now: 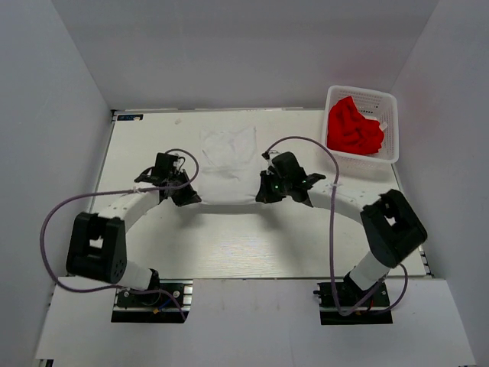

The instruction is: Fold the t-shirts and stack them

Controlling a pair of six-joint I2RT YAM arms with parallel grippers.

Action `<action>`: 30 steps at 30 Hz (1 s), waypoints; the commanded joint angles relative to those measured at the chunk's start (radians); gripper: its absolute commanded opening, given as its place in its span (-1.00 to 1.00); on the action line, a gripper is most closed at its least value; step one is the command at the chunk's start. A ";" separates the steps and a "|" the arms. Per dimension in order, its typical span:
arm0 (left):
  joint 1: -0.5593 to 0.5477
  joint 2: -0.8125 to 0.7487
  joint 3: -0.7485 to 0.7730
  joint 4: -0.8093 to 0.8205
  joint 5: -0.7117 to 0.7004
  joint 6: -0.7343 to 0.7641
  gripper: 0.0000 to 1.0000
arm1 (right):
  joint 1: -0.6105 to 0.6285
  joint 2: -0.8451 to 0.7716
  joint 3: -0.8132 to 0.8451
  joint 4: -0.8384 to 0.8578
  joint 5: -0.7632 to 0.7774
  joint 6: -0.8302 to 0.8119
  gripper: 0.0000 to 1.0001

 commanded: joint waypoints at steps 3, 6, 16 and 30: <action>-0.019 -0.228 -0.045 -0.148 -0.019 -0.015 -1.00 | 0.003 -0.187 -0.008 -0.285 -0.128 -0.105 -1.00; -0.030 -0.351 -0.056 -0.210 0.000 -0.015 -1.00 | 0.003 -0.244 0.050 -0.481 -0.201 -0.162 -1.00; -0.030 -0.533 0.055 -0.321 0.022 -0.026 -1.00 | -0.008 -0.305 0.220 -0.694 -0.347 -0.219 -1.00; -0.030 -0.359 0.173 -0.180 -0.087 -0.044 -1.00 | -0.123 -0.233 0.236 -0.595 -0.483 -0.220 -1.00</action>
